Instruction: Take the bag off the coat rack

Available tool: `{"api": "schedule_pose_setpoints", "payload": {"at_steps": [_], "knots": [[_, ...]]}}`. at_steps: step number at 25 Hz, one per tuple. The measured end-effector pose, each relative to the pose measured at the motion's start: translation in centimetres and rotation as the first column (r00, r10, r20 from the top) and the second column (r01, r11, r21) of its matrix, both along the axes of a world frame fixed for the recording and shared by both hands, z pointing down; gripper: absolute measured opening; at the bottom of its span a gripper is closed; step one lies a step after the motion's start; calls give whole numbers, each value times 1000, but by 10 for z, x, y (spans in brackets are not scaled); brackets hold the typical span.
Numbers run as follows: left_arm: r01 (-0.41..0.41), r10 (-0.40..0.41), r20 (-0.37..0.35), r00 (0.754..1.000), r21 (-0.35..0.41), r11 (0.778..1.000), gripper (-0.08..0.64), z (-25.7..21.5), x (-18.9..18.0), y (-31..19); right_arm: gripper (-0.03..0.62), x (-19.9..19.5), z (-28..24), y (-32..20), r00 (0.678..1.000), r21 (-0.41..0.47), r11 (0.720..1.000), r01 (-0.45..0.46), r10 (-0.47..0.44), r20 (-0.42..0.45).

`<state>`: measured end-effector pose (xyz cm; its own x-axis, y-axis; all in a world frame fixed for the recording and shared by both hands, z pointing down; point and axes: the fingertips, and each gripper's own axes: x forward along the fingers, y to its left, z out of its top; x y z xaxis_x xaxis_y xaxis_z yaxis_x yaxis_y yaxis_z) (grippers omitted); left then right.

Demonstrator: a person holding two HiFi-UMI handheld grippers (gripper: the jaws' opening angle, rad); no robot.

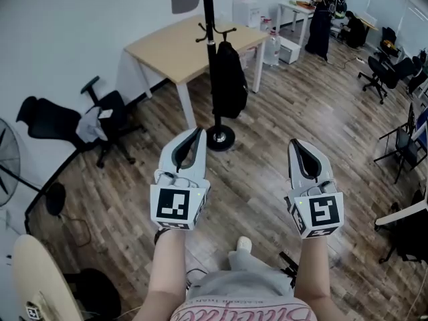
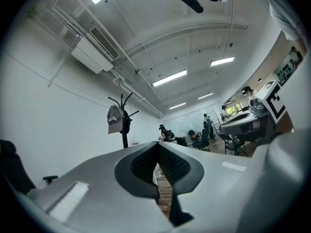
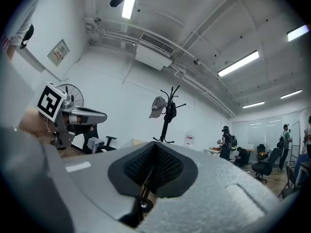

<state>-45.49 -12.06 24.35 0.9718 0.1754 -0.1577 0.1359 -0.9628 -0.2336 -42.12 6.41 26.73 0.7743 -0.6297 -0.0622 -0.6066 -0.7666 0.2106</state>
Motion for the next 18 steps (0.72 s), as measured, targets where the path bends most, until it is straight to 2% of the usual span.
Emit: {"api": "schedule_pose_setpoints", "payload": {"at_steps": [7, 18], "knots": [[43, -42, 20, 999, -8, 999, 14, 2, 76, 8, 2, 80, 5, 0, 999, -19, 998, 53, -53, 11], [33, -32, 23, 999, -25, 999, 14, 11, 134, 15, 2, 138, 12, 11, 999, -12, 999, 38, -38, 14]]}}
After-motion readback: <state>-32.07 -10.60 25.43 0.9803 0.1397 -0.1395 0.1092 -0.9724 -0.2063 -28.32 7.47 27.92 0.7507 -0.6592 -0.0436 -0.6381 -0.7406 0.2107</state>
